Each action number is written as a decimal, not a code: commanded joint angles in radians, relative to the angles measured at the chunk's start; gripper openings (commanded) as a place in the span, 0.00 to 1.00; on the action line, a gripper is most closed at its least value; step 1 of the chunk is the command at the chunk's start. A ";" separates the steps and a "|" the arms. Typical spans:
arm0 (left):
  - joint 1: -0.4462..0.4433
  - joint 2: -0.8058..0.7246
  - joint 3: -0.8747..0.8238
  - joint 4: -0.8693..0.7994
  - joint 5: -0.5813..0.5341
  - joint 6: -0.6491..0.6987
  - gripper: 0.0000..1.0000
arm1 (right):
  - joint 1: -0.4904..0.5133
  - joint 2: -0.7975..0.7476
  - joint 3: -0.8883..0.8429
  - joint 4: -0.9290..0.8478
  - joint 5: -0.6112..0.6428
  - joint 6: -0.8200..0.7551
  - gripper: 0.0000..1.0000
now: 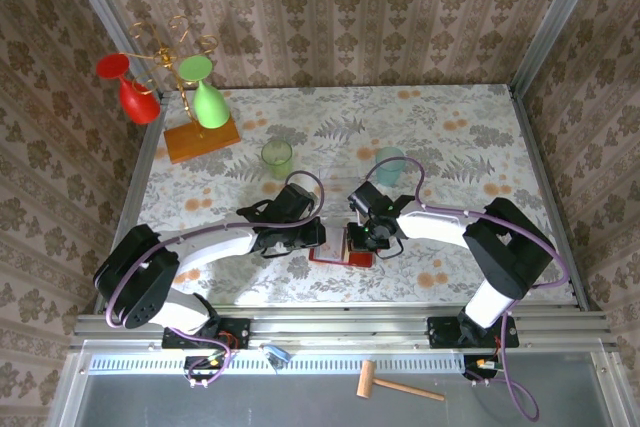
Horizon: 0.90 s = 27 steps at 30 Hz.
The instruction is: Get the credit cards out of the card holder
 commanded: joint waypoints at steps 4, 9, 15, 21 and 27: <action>-0.005 0.052 0.028 0.050 -0.004 0.010 0.12 | -0.001 0.019 -0.005 0.018 -0.024 -0.041 0.05; -0.003 0.065 0.027 0.056 -0.025 -0.005 0.12 | -0.002 0.039 -0.002 0.049 -0.045 -0.052 0.05; 0.003 0.055 0.015 0.052 -0.041 -0.011 0.12 | -0.001 0.031 0.011 0.029 -0.019 -0.076 0.05; 0.004 0.060 0.005 0.070 -0.036 -0.026 0.12 | -0.003 0.034 0.034 -0.002 0.017 -0.080 0.06; 0.006 0.064 0.003 0.076 -0.032 -0.028 0.11 | -0.003 0.030 0.044 -0.054 0.076 -0.066 0.05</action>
